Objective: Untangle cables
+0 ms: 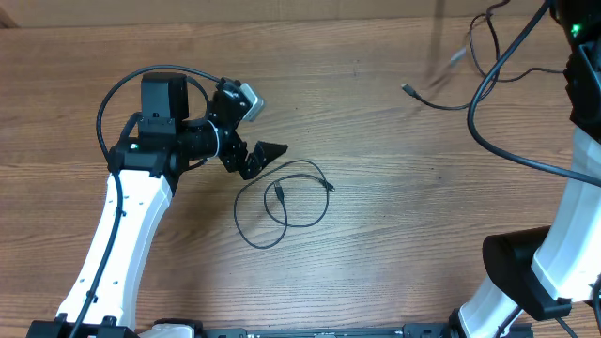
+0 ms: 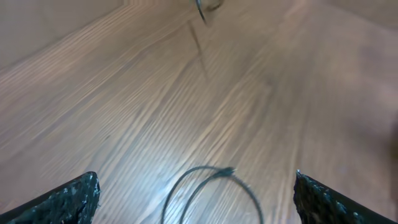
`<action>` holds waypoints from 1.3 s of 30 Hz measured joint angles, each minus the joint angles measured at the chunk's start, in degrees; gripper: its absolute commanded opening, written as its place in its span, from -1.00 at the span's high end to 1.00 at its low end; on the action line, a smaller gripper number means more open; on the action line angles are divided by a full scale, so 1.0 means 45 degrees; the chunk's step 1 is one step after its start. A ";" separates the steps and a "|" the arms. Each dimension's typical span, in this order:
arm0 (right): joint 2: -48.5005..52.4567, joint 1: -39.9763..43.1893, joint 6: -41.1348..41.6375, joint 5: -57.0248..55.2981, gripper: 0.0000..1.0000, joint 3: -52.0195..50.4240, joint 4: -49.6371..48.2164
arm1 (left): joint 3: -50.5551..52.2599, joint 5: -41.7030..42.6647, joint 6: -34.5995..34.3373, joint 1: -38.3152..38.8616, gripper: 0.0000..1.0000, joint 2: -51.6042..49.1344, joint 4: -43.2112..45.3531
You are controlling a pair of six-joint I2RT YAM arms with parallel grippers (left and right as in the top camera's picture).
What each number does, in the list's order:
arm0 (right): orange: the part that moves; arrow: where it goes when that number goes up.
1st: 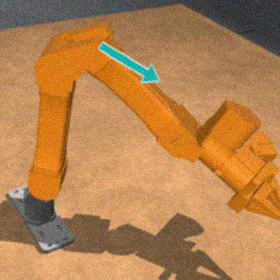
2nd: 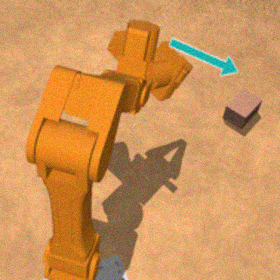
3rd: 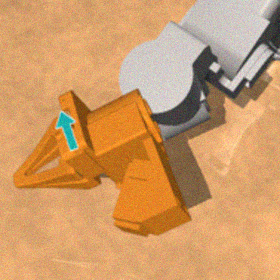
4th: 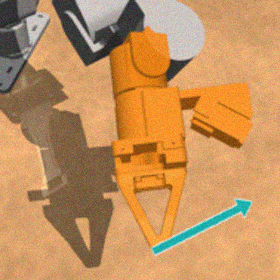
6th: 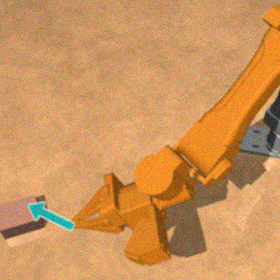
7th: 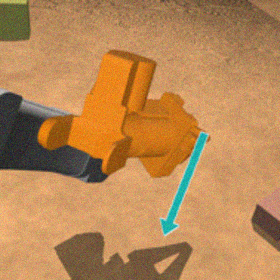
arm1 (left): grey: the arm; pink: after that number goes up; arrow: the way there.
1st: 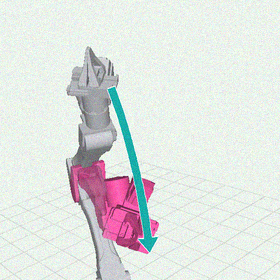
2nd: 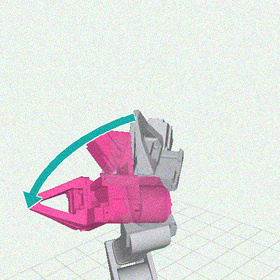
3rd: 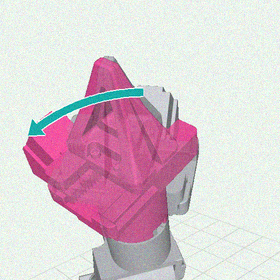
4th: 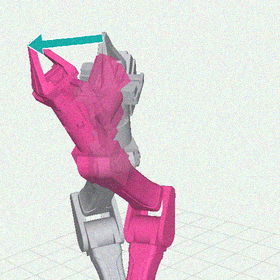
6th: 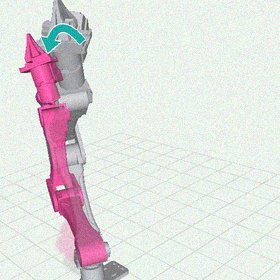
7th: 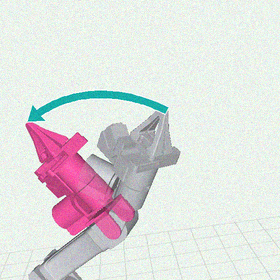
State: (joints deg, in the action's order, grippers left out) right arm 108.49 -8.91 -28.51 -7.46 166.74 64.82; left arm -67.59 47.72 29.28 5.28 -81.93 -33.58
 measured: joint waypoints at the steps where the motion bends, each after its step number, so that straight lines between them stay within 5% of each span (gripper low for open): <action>1: 0.0000 0.0010 -0.0005 0.0005 0.92 0.0005 0.0141 | 0.0000 0.0243 0.0126 0.0000 -0.99 0.0000 0.0068; 13: 0.0170 0.0146 0.0855 0.0000 0.92 0.0000 0.0777 | 0.0000 0.0053 0.0301 0.0000 -1.00 0.0000 0.0102; 24: 0.0316 0.0228 0.1239 0.0087 0.92 0.0000 0.1739 | 0.0000 -0.3245 0.0301 0.0000 -1.00 0.0000 0.0097; 39: 0.2288 0.3220 0.2030 0.0471 0.92 0.0005 0.2798 | 0.0000 -0.5387 0.0301 0.0000 -0.99 0.0000 0.0097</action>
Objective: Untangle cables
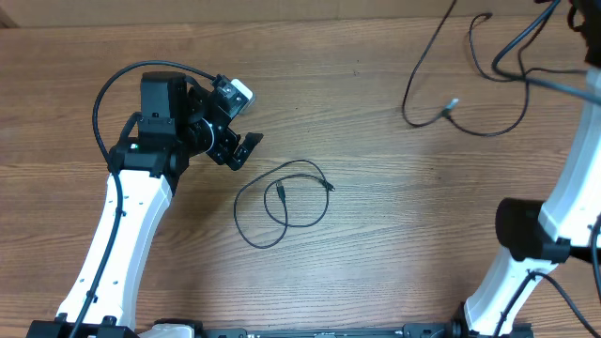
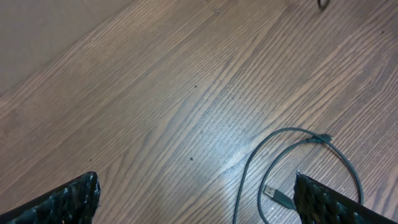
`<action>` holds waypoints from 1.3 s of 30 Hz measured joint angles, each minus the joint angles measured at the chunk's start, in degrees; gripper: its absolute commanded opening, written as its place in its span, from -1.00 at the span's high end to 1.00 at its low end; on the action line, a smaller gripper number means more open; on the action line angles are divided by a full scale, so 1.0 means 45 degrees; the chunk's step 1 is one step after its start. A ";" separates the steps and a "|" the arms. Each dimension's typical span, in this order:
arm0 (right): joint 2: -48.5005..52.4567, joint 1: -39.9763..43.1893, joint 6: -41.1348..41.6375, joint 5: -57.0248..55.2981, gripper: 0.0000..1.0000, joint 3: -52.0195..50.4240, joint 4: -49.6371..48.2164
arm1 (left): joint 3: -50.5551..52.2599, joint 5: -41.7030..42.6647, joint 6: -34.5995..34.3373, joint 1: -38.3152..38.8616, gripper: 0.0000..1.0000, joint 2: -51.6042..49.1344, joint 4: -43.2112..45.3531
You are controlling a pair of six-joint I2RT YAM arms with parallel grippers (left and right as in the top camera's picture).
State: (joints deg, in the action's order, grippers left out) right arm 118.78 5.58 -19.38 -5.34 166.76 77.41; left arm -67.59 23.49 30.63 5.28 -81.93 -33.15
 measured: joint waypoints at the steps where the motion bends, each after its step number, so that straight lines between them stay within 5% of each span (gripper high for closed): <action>1: 0.0180 0.0170 0.0034 0.0068 0.92 0.0000 0.0005 | 0.0000 -0.0015 0.0005 0.0000 -0.99 0.0000 0.0000; 16: 0.1049 0.1248 0.0301 0.0831 0.92 -0.0005 0.0262 | 0.0000 -0.0044 0.0005 0.0000 -0.99 0.0000 0.0000; 39: 0.2025 0.5935 0.0355 0.2157 0.92 -0.0005 0.1039 | 0.0000 -0.0049 0.0000 0.0000 -0.99 0.0000 0.0000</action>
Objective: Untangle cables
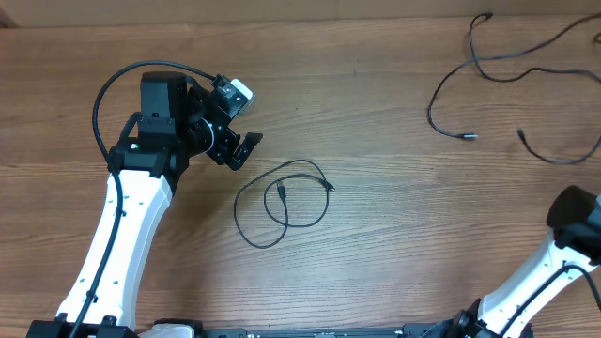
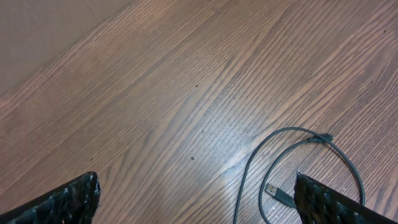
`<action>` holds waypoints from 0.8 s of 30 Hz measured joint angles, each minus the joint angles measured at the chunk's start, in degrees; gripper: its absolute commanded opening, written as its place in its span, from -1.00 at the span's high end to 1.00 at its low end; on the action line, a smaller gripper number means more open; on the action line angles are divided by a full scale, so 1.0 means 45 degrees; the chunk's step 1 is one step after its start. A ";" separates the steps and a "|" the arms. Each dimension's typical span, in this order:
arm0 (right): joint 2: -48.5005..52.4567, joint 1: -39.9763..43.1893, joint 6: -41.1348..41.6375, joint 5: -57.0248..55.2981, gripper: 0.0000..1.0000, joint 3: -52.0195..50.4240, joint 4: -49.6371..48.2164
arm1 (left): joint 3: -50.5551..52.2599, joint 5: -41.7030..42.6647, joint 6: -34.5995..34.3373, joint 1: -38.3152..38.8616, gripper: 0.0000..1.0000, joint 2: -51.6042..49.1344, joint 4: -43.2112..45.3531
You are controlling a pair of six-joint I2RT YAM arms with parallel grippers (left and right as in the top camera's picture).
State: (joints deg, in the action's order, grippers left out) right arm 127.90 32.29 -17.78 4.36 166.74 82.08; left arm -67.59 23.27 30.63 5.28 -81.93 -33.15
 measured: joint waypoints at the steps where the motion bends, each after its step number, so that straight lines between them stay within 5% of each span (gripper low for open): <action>1: 0.0199 0.0126 -0.0005 0.0029 0.92 0.0000 -0.0019 | 0.0000 0.0000 0.0000 0.0000 -0.99 0.0000 0.0000; 24: 0.4833 0.3235 0.0170 0.1015 0.92 -0.0015 -0.1598 | 0.0000 0.0000 0.0000 0.0000 -0.99 0.0000 0.0000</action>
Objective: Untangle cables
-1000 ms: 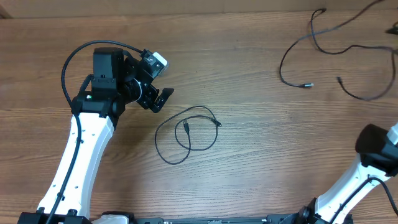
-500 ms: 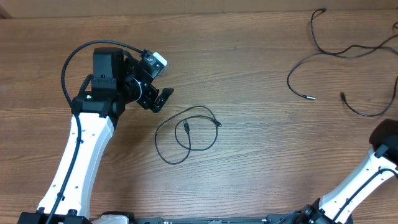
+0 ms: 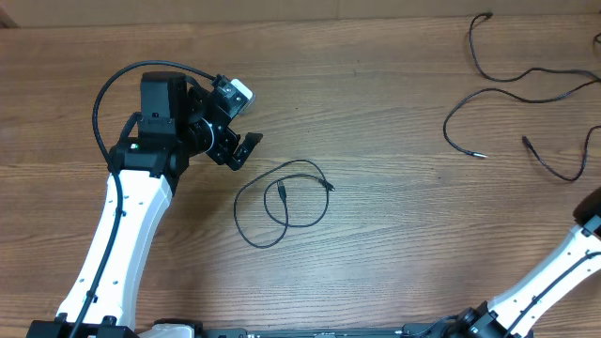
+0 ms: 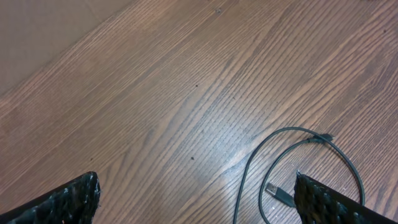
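Note:
A thin black cable [image 3: 282, 202] lies coiled in overlapping loops at the table's middle, both plugs inside the coil. My left gripper [image 3: 246, 148] hangs open just up-left of it, touching nothing. In the left wrist view the coil [image 4: 292, 132] and its USB plug [image 4: 278, 194] lie by the right fingertip [image 4: 329, 200], with bare wood between the fingers. More black cables [image 3: 507, 91] trail across the far right of the table, one loose end [image 3: 481, 156] pointing to the middle. My right gripper is out of view.
Only a white link of the right arm [image 3: 573, 258] shows at the lower right edge. The table's back edge runs along the top. A short separate strand [image 3: 554, 169] lies near the right edge.
The cables at the far right have shifted a little right and down, lying more spread out. The right arm's link sits further toward the frame edge. My left gripper and the coil are unchanged.
First my left gripper was open close to the coil's top, while the right arm held cables up at the back right. Then the left gripper stood drawn back up-left. The right-hand cables lay further right at each moment, and the coil never moved.

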`<action>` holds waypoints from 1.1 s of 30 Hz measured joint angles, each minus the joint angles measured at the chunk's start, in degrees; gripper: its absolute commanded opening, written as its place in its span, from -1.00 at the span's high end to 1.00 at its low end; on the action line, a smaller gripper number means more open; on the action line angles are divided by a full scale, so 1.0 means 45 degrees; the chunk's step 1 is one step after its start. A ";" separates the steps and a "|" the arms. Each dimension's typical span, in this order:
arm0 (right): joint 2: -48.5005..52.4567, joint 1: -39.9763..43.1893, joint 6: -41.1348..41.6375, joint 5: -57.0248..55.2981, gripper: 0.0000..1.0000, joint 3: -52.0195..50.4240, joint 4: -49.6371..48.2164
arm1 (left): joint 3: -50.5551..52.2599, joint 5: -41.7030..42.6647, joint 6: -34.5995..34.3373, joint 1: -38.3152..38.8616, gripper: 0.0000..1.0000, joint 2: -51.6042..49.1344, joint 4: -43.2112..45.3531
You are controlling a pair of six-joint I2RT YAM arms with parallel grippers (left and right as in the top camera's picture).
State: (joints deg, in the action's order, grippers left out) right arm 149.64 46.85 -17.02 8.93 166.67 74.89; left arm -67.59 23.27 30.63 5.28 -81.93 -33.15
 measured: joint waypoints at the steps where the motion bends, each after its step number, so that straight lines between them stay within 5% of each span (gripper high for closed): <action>1: 0.0126 0.0160 0.0053 0.0073 0.85 0.0000 -0.0073 | 0.0000 0.0005 0.0000 0.0000 -0.99 0.0000 0.0000; 2: 0.0228 0.0355 0.0151 0.0175 0.56 0.0000 -0.0136 | 0.0000 0.0000 0.0000 0.0000 -0.99 0.0000 0.0000; 4: 0.0379 0.0675 0.0355 0.0364 -0.39 0.0000 -0.0243 | 0.0000 0.0000 0.0000 0.0000 -0.98 0.0000 0.0000; 10: 0.0471 0.1345 0.0491 0.1302 -1.00 0.0000 -0.0408 | 0.0000 0.0000 0.0000 0.0000 -0.99 0.0000 0.0000; 33: 0.0481 0.0646 -0.0665 0.5357 -1.00 0.0039 0.0515 | 0.0000 0.0000 0.0000 0.0000 -0.99 0.0000 0.0000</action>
State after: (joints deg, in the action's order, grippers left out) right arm 151.81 49.76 -20.01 33.04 166.84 77.21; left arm -67.59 23.27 30.63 5.28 -81.93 -33.15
